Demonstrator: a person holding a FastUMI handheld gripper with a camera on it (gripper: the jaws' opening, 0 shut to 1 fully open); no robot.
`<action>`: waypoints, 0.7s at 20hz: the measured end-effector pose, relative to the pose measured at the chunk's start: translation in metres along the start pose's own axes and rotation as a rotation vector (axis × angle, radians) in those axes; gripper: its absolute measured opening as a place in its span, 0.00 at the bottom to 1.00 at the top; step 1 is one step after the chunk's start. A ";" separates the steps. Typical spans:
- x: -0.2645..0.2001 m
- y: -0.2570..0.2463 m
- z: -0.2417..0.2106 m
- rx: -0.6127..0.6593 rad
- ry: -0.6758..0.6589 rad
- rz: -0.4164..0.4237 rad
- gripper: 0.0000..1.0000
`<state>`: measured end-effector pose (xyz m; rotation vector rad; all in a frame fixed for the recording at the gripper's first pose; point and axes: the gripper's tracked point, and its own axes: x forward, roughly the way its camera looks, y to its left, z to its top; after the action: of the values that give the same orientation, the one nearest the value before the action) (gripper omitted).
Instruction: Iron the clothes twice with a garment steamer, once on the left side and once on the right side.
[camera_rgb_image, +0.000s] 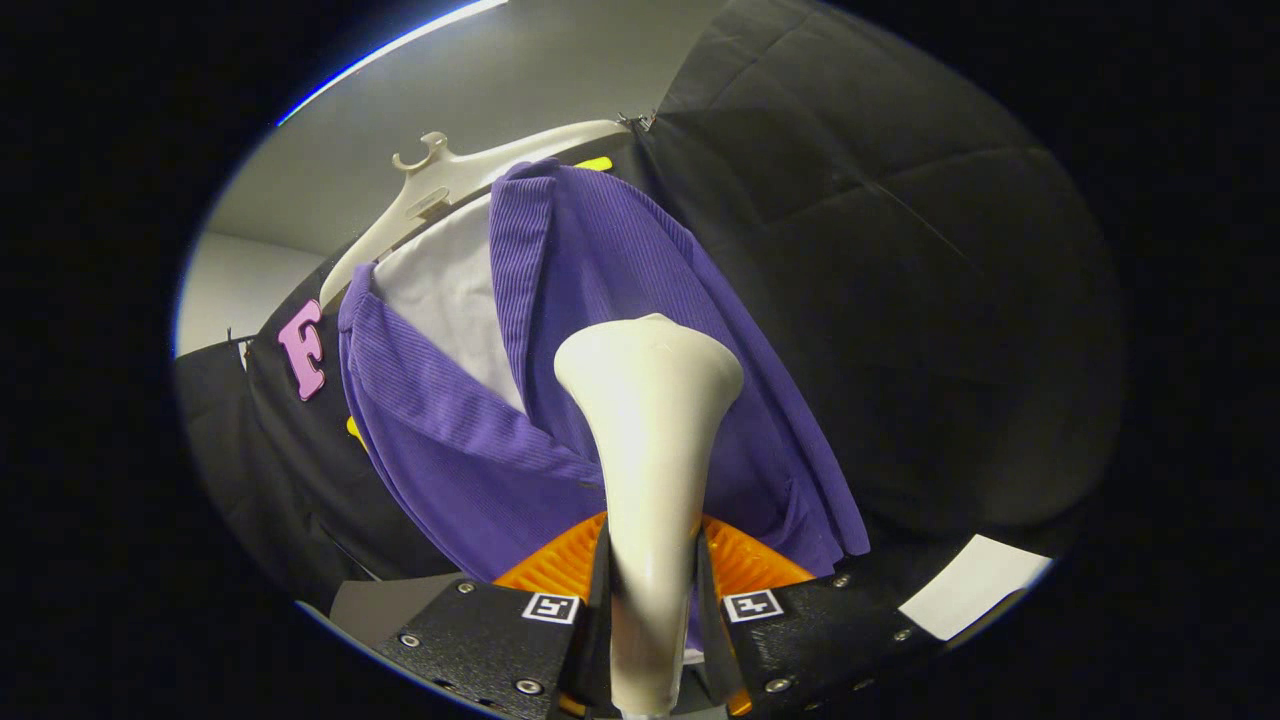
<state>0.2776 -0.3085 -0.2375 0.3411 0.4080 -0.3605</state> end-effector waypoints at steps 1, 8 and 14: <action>-0.002 -0.003 -0.003 -0.003 0.014 -0.005 0.38; -0.007 -0.010 -0.024 -0.026 0.103 -0.033 0.38; -0.012 -0.011 -0.047 -0.035 0.177 -0.067 0.38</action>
<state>0.2481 -0.2971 -0.2755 0.3268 0.5998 -0.3892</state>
